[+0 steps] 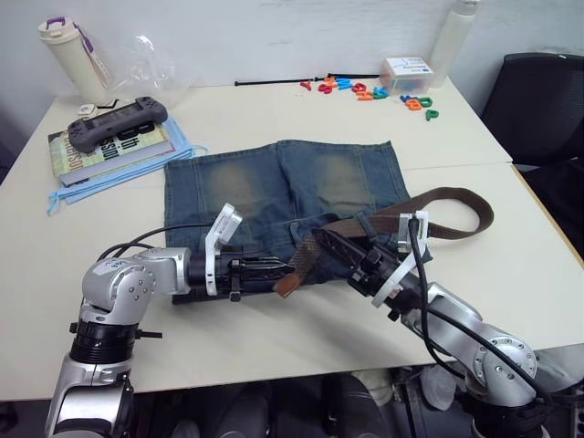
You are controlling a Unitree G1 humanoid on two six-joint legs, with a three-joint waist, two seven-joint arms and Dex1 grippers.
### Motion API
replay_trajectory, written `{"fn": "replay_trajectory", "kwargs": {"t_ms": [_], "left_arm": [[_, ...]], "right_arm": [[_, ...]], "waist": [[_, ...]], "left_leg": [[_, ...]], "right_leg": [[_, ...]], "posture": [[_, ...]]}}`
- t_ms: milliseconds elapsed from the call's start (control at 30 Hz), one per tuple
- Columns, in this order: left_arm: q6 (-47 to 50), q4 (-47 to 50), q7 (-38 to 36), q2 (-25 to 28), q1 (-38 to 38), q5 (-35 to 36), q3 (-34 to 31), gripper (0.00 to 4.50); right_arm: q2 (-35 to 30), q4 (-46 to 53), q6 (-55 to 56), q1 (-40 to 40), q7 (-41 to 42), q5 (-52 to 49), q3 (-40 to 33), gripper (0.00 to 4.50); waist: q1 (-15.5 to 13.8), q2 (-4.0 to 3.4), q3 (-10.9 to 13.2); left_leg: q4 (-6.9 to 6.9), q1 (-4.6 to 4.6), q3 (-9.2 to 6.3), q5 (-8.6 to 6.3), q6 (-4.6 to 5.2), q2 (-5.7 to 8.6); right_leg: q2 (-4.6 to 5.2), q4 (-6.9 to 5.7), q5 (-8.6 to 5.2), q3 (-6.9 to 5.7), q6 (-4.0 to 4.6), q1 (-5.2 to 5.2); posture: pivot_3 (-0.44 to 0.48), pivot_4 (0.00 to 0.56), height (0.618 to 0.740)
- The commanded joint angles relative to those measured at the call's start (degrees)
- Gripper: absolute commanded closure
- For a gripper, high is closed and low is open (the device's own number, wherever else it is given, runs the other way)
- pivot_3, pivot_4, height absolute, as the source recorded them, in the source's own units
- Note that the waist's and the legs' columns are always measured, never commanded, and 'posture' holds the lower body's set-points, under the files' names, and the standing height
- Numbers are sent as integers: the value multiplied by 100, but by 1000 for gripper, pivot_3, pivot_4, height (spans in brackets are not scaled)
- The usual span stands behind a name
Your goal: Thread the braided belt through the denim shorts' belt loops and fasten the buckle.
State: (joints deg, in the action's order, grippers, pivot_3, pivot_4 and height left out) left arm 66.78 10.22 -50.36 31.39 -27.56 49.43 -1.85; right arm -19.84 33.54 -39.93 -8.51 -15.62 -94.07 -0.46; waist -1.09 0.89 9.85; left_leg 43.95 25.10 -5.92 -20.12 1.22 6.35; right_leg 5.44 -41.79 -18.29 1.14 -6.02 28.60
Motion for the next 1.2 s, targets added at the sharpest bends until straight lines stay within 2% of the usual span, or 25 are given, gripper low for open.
{"fn": "replay_trajectory", "kwargs": {"t_ms": [33,100,133,400,467,533,567,600,633,900,967,1067,1200], "left_arm": [[3,131,-3,-69,-116,193,-54,4500],[13,148,20,-106,-148,211,-55,4500],[10,159,29,-121,-158,210,-51,4500],[-67,172,161,-214,-179,120,-29,4500],[-111,163,207,-233,-178,96,-43,3664],[-139,151,253,-244,-174,84,-63,3012],[-149,145,275,-248,-171,81,-73,2458],[-187,145,281,-227,-159,52,-71,2294],[-234,126,290,-202,-141,25,-97,1929],[-785,38,89,467,300,-243,-426,1929],[-1321,145,49,620,558,-607,-381,1929],[-2210,236,214,593,837,-1159,-360,1929],[-2857,319,324,444,1091,-1504,-347,1929]], "right_arm": [[7,282,112,-6,136,-189,-1,3135],[5,297,107,5,140,-168,30,4165],[5,303,107,9,143,-158,48,4467],[13,277,173,-13,124,-81,104,4467],[23,249,209,-37,103,-95,76,4500],[30,225,246,-53,87,-107,56,4500],[35,216,261,-58,79,-110,51,4500],[67,176,313,-78,40,-120,17,4500],[113,107,390,-110,-17,-138,-42,4500],[569,-325,921,-372,-531,-290,-402,4500],[715,-436,1034,-443,-654,-302,-454,4500],[1001,-592,1246,-547,-899,-238,-524,4500],[1303,-680,1397,-639,-1038,-111,-539,4500]], "waist": [[-1,0,0],[-7,0,0],[-7,0,0],[-9,0,0],[-10,0,0],[-9,0,0],[-7,0,0],[-7,0,0],[-7,0,0],[26,-2,1],[28,-4,2],[26,-5,2],[22,-6,3]], "left_leg": [[0,0,0,0,0,0],[0,0,0,0,-1,0],[0,0,0,0,-1,0],[0,0,0,0,-1,0],[0,0,0,0,-1,0],[0,0,0,0,-1,0],[1,0,1,0,-1,0],[0,0,1,0,-1,0],[0,0,1,0,-1,0],[-2,0,3,1,-4,-1],[-1,0,3,1,-4,1],[-1,-1,5,1,-3,0],[0,2,6,0,-2,1]], "right_leg": [[0,0,0,0,0,0],[0,0,0,0,0,0],[0,0,0,0,0,0],[0,0,0,1,0,0],[0,0,0,1,0,0],[0,0,0,1,0,0],[0,0,0,1,0,0],[0,0,0,1,0,0],[0,0,0,1,0,0],[-1,-5,-1,4,2,7],[-1,-6,-1,5,2,7],[-1,-8,-1,6,2,6],[-1,-9,-1,7,2,11]], "posture": [[0,150,659],[0,150,659],[0,150,659],[0,150,659],[0,150,659],[0,150,659],[0,150,659],[0,150,659],[0,150,659],[0,150,659],[0,150,659],[0,150,659],[0,150,659]]}}
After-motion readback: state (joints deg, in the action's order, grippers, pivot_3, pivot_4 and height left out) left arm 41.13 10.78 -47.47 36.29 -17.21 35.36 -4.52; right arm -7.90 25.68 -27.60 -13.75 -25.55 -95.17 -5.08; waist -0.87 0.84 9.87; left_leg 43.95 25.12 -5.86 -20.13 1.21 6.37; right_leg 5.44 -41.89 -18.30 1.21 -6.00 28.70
